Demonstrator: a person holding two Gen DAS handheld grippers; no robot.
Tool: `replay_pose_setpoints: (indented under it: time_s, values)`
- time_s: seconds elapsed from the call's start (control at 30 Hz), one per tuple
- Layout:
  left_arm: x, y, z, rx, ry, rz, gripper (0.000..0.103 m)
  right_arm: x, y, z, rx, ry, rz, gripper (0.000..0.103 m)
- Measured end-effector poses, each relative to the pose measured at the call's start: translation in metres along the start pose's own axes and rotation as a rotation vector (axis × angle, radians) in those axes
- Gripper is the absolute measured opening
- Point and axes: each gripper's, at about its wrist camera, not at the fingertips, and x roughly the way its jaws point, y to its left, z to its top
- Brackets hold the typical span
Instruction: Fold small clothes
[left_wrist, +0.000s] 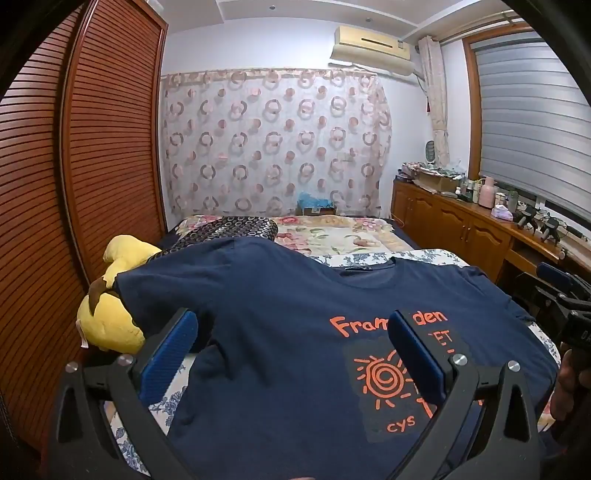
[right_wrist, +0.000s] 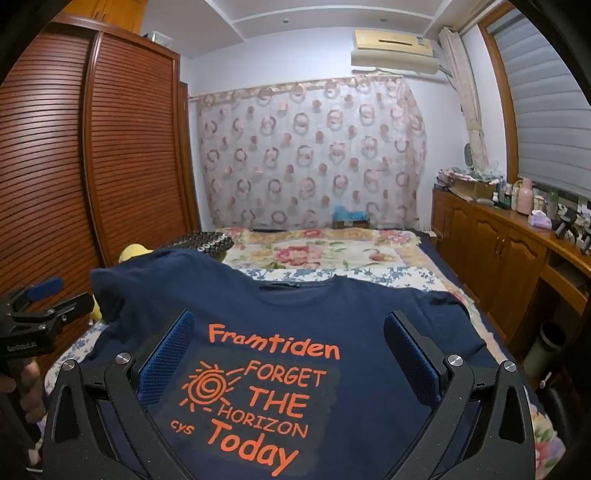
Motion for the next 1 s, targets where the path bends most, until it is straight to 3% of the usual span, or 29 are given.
replay_pose_setpoints:
  time_s: [1.0]
  values:
    - [-0.006, 0.006, 0.007, 0.004, -0.015, 0.007, 0.103, 0.001, -0.002, -0.002, 0.011, 0.008, 0.002, 0.103]
